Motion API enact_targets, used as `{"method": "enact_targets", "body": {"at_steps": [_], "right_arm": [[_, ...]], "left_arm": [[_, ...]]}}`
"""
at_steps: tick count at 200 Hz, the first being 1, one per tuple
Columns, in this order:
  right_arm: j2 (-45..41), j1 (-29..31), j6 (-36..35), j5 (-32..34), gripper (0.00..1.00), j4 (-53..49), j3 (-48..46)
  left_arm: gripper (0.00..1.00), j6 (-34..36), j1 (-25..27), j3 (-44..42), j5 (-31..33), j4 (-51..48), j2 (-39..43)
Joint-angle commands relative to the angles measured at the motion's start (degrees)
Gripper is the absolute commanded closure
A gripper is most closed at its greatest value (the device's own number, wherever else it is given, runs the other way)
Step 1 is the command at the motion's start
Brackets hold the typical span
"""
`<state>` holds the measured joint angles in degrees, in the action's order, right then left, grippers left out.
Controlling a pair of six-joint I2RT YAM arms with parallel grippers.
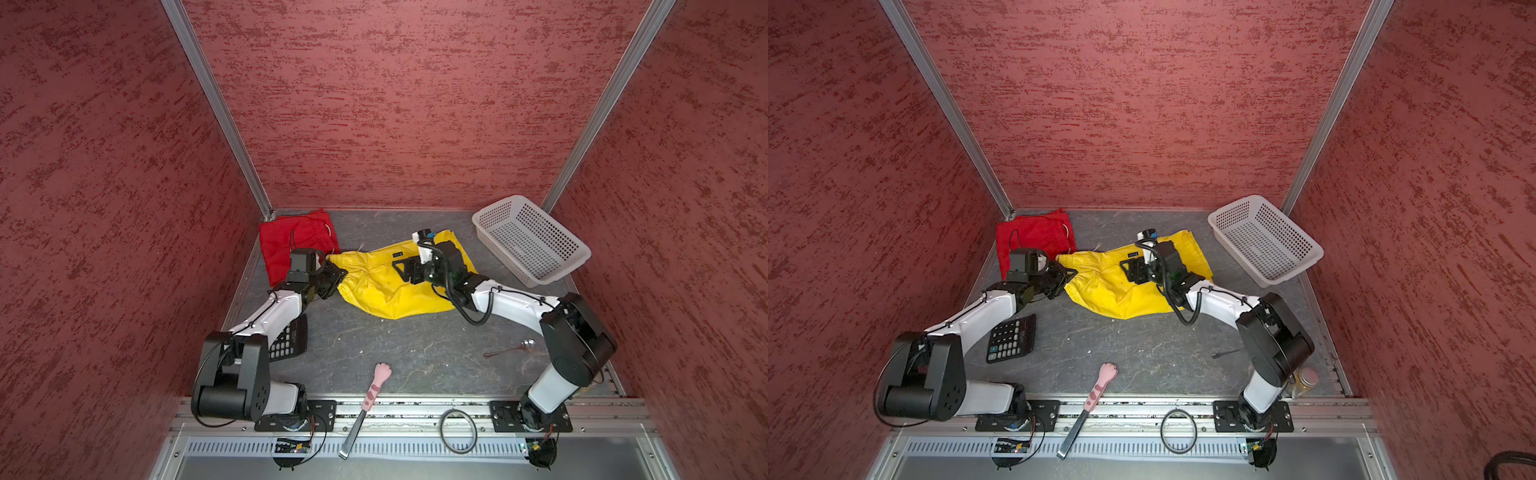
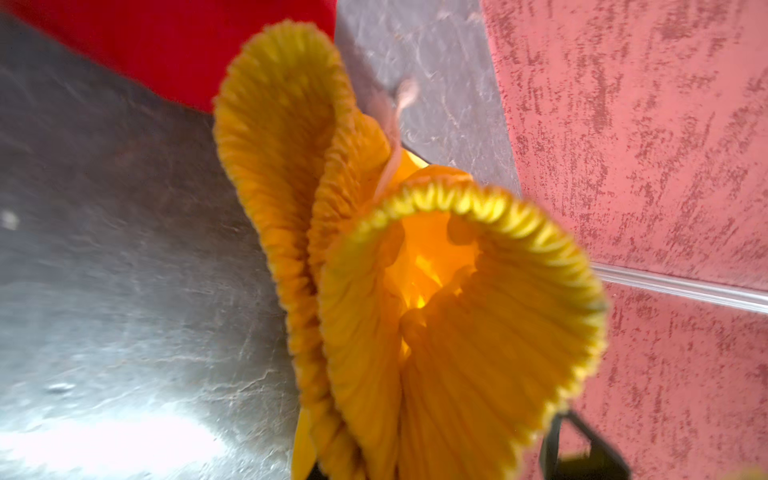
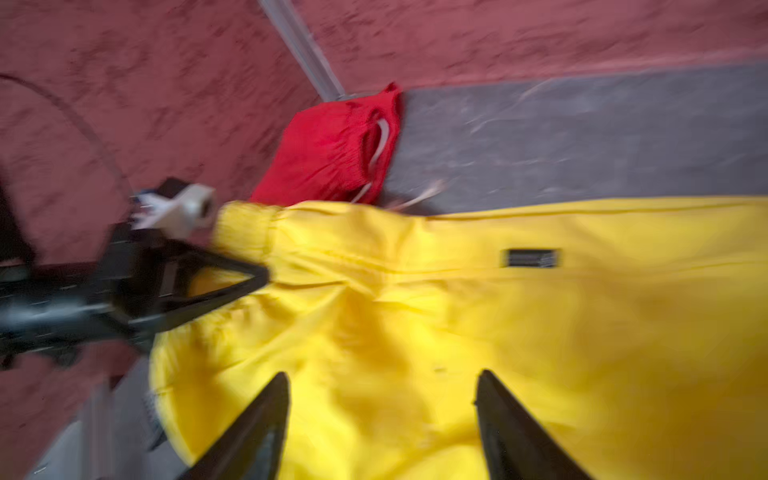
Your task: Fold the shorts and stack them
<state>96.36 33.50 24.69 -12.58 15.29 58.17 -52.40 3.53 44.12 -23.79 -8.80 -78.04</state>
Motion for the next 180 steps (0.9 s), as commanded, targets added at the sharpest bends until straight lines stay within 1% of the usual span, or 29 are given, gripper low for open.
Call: {"method": "enact_targets", "body": {"at_steps": [1,8,17,25,37,95,123,140,149,159,180], "right_arm": [[3.15,-1.68,3.94,-4.32,0.65,-2.70,1.10],[4.72,-1.59,4.85,-6.41,0.76,-2.62,2.02],[7.33,-1.34,7.01,-9.46,0.85,-1.67,3.14],[9.55,-0.81,8.60,-10.80,0.89,-1.53,4.36],[13.03,0.58,9.98,-12.17,0.91,-1.77,6.59],[27.30,9.59,12.89,-16.37,0.91,-2.62,17.46],[34.15,13.41,13.76,-19.04,0.88,-5.04,27.39],[37.26,14.58,14.35,-21.52,0.87,-5.22,33.08],[37.54,14.46,15.93,-23.30,0.87,-2.79,33.93],[36.54,13.87,17.32,-23.51,0.87,-0.43,33.12],[30.27,10.92,18.60,-22.72,0.87,2.41,27.37]], "left_arm": [[1.00,7.32,-0.90,2.64,0.51,-9.12,1.69],[1.00,8.29,-1.02,3.18,0.46,-10.49,1.75],[1.00,9.36,-1.02,3.96,0.58,-12.20,1.84],[1.00,10.45,-1.12,4.77,0.59,-13.61,1.76],[1.00,11.36,-1.12,5.97,0.92,-15.68,1.83],[1.00,14.22,-1.99,13.64,2.76,-22.93,4.29],[1.00,14.92,-2.46,17.65,3.02,-24.33,4.39],[1.00,15.02,-2.26,19.46,2.87,-24.52,4.11],[1.00,15.09,-2.21,20.10,3.00,-24.68,3.83],[1.00,15.36,-1.97,20.58,3.22,-24.97,3.56],[1.00,15.96,-2.06,20.90,4.13,-25.74,3.16]]}}
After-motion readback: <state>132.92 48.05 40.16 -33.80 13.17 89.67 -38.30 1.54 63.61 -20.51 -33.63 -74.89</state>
